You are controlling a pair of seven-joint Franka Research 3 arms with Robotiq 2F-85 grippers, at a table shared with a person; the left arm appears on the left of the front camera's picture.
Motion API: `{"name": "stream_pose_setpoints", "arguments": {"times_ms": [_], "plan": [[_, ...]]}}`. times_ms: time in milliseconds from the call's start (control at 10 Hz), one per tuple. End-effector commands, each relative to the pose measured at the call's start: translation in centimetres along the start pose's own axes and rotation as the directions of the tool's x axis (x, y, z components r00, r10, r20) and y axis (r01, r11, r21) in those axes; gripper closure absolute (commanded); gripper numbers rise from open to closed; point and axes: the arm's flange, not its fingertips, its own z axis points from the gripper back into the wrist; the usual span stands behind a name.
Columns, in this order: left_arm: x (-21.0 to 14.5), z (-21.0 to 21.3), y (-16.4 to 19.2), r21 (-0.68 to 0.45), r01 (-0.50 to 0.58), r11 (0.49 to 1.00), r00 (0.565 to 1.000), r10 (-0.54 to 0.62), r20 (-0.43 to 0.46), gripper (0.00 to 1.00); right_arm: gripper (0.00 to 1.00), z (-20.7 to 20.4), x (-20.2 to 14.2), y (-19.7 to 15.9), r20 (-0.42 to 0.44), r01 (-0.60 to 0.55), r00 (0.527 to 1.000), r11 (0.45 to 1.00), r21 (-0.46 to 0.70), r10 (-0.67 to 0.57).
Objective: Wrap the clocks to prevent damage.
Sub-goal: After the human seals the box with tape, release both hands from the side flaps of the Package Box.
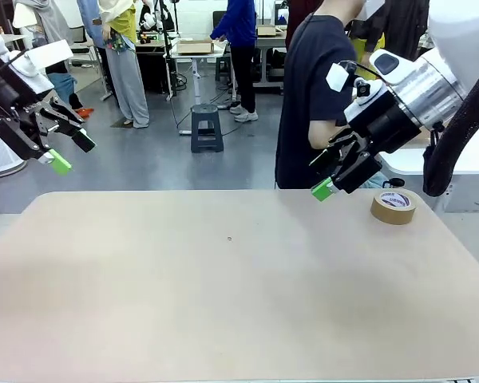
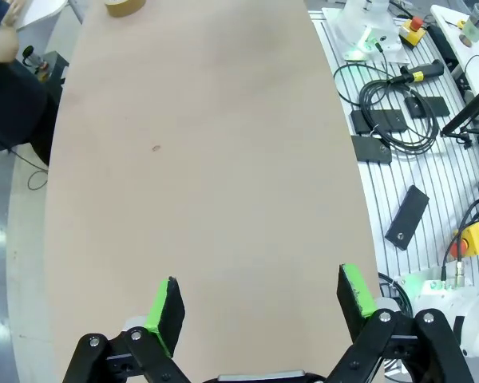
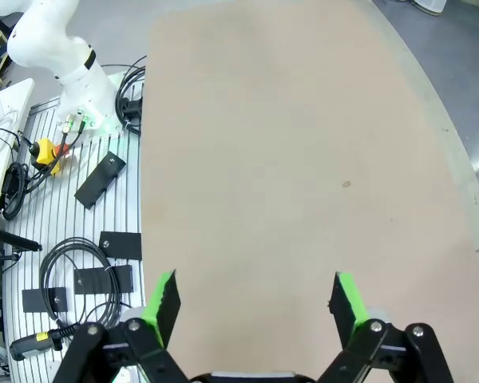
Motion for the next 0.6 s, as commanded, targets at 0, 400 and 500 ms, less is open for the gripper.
{"name": "stream_pose_setpoints", "arguments": {"times_ms": [0,400,500], "plan": [[-2.2,0.3,0.2,0.019,-0.046,0.999,0.984,0.042,0.174,0.0,0.0,1.9,-2.1,-2.1,0.18,0.015,0.984,1.0,-0.018,-0.011],[-8.5,2.8,-1.3,0.103,-0.108,0.989,0.886,0.048,0.461,0.0,0.0,7.2,-10.1,-3.9,0.544,0.137,0.833,0.99,-0.031,-0.098],[-10.1,3.7,-1.8,0.129,-0.15,0.98,0.865,0.067,0.496,0.0,0.0,7.9,-11.8,-4.0,0.56,0.175,0.819,0.984,-0.04,-0.123]]}}
